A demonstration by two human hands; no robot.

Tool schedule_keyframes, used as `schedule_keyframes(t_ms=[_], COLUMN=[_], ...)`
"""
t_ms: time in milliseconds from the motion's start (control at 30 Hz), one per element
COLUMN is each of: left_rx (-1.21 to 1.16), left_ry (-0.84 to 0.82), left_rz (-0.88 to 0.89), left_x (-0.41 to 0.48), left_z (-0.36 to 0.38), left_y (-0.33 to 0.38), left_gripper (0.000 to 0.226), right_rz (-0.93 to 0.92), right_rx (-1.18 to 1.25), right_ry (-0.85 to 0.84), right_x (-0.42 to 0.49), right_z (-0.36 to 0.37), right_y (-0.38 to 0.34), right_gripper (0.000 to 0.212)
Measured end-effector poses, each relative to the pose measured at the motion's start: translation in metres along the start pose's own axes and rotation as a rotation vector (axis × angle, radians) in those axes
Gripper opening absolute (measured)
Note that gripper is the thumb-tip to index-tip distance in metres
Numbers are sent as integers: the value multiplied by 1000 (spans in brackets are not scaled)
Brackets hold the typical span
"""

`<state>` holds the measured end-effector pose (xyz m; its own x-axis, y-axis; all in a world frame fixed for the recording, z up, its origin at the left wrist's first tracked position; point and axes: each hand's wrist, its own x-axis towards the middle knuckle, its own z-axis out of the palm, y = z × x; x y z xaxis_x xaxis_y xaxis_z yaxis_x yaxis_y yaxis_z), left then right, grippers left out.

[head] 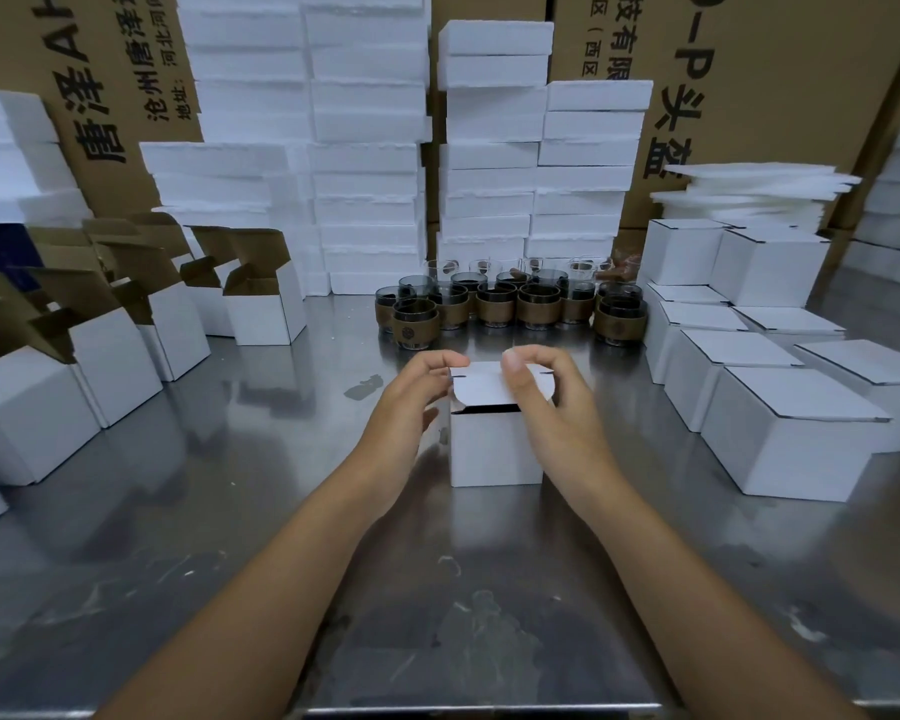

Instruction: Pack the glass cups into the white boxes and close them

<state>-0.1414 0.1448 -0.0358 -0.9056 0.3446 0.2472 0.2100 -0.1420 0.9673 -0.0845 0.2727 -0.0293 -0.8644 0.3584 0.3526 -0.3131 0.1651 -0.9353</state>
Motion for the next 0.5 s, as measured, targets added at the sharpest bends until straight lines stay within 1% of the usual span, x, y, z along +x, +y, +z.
schedule_keyframes(t_ms=[67,133,200,333,500], left_rx=[-41,-25,-4,-4,-15], left_ry=[-5,-20,-28,-34,-36], left_rz=[6,12,19,26,24], left_x=[-2,-3,-3,-3,-4], left_z=[1,1,1,-1,-2], left_y=[2,2,1,2,2], left_gripper=[21,25,26,18,28], right_rz=[-14,-47,-83,-146,-169], right_rx=[-42,-58,-92,-159,-203], right_ry=[-3,10,7,-4,8], right_x=[0,2,2,2,2], right_z=[0,-1,-1,-2,-1], right_y=[2,5,7,14,16], right_gripper=[62,62,57,45,37])
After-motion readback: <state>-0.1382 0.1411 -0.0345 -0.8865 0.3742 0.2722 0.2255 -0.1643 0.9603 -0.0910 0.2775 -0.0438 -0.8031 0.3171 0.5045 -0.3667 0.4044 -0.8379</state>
